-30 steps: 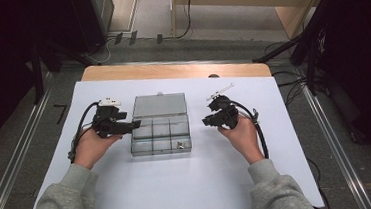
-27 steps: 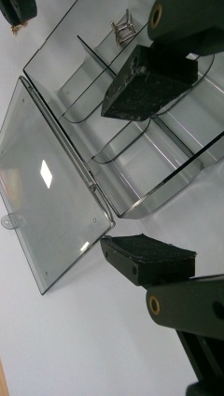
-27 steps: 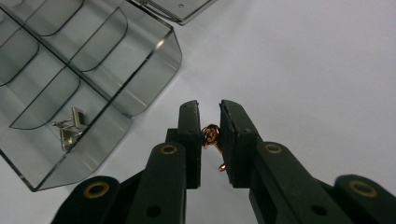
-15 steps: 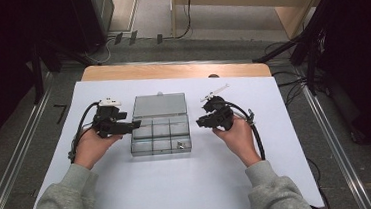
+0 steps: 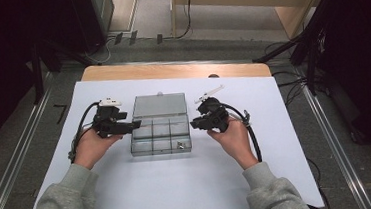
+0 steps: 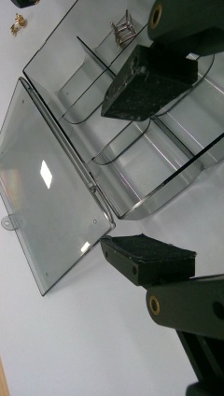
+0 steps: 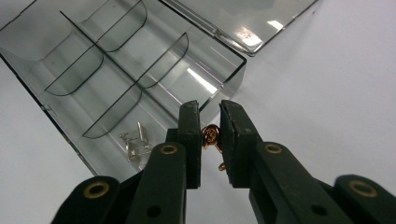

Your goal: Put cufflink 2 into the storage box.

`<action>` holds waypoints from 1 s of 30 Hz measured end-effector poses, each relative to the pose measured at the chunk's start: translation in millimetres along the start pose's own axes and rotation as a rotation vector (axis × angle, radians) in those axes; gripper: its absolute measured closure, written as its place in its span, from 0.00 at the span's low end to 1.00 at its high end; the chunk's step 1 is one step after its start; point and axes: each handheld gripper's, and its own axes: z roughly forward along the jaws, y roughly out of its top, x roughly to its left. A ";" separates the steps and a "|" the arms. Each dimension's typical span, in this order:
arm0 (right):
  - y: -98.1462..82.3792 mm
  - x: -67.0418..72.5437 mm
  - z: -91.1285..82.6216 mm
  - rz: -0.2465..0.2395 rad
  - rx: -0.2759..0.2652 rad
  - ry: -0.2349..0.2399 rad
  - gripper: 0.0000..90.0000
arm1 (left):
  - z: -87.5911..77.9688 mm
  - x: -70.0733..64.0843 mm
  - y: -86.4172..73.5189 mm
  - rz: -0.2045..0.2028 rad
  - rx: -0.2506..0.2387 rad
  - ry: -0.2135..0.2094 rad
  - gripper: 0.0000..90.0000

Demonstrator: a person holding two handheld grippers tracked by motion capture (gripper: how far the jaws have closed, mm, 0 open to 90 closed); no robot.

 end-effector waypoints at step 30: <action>11.7 35.4 13.9 -0.052 -0.005 0.064 0.90 | -0.2 0.4 0.1 -0.003 -0.005 0.000 0.36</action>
